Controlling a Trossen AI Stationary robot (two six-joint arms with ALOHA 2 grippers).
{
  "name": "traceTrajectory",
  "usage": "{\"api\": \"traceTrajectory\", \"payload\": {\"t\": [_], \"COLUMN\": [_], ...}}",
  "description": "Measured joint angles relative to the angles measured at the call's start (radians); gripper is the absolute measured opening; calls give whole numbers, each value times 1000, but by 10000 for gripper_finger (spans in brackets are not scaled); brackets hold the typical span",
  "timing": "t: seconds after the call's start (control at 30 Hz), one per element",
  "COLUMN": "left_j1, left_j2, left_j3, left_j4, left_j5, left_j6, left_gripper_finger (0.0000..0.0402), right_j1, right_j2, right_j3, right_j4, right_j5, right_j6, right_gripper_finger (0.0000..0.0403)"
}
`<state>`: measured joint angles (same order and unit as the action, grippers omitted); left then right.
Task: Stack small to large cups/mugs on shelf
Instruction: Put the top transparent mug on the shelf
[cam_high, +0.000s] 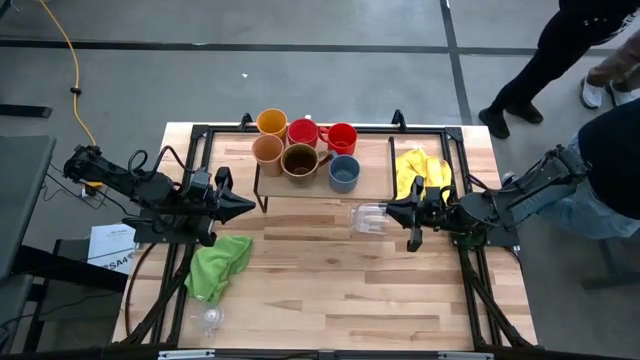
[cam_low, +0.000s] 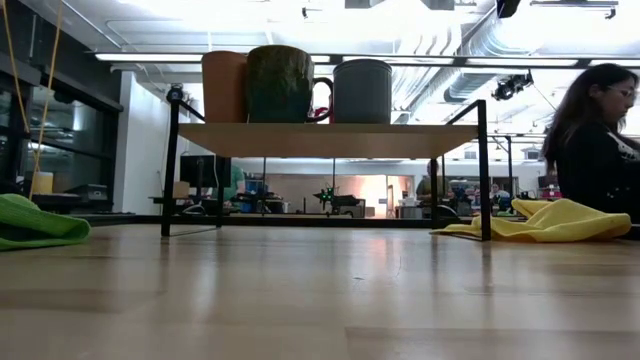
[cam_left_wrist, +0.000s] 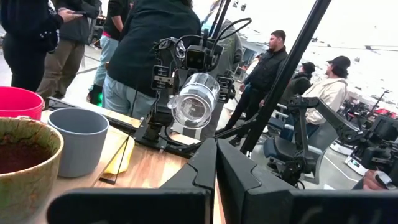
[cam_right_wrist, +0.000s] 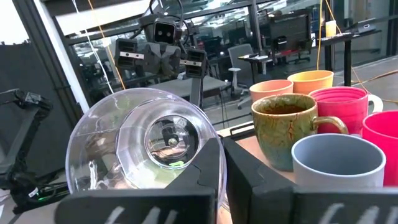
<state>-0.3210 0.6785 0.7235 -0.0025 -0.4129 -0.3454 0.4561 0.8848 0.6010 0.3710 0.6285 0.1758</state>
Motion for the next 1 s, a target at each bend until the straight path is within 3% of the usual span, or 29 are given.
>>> {"api": "traceTrajectory", "payload": {"t": [0.2, 0.3, 0.63, 0.8, 1.0], "left_j1": [0, 0, 0, 0, 0], "left_j2": [0, 0, 0, 0, 0], "left_j3": [0, 0, 0, 0, 0], "left_j4": [0, 0, 0, 0, 0], "left_j5": [0, 0, 0, -18, -26], "left_j6": [0, 0, 0, 0, 0], "left_gripper_finger": [1, 1, 1, 1, 1], "right_j1": [-2, -34, -345, -530, -698], "right_j2": [1, 1, 42, 108, 244], "right_j3": [7, 82, 567, 710, 802], "right_j4": [-12, -131, -1012, -1242, -1348], "right_j5": [49, 99, 128, 33, -155], "right_j6": [-1, -1, 202, 235, 218], "right_gripper_finger": [0, 0, 0, 0, 0]}}
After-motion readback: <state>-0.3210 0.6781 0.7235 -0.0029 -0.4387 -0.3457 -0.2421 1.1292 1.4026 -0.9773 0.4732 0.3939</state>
